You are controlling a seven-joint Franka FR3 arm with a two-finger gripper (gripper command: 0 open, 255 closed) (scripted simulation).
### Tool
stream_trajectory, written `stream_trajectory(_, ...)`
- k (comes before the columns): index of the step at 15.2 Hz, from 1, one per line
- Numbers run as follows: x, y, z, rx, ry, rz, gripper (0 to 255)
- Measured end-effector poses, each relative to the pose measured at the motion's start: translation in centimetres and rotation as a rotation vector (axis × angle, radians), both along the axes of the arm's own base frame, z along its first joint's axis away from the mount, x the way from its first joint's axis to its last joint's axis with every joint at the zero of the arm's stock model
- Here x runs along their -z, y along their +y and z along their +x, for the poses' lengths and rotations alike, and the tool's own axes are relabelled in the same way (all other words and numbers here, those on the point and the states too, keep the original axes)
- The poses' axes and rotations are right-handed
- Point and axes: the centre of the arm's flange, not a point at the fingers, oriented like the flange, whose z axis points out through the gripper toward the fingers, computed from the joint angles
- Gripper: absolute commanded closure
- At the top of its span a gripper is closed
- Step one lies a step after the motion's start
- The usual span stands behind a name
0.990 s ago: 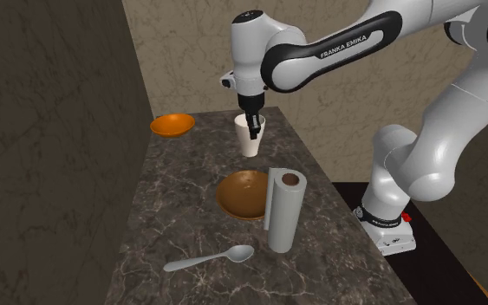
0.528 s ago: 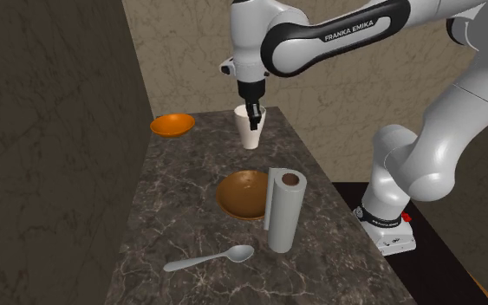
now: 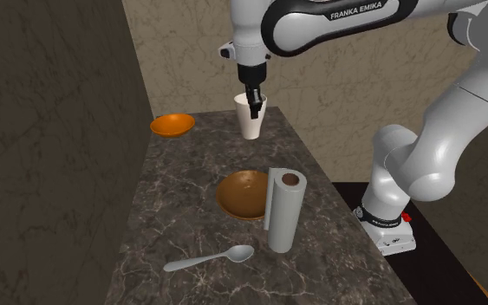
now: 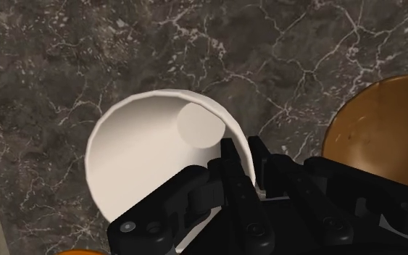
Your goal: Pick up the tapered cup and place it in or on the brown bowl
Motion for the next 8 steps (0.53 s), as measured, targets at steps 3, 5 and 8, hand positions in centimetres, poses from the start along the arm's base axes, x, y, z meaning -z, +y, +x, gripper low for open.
stream_trajectory(3,-1.7,0.0,-0.1,0.0,0.0,0.0,255)
stream_trajectory(5,-2.7,0.0,0.0,0.0,0.0,0.0,255)
stream_trajectory(8,-4.0,1.7,0.2,0.0,0.0,0.0,255)
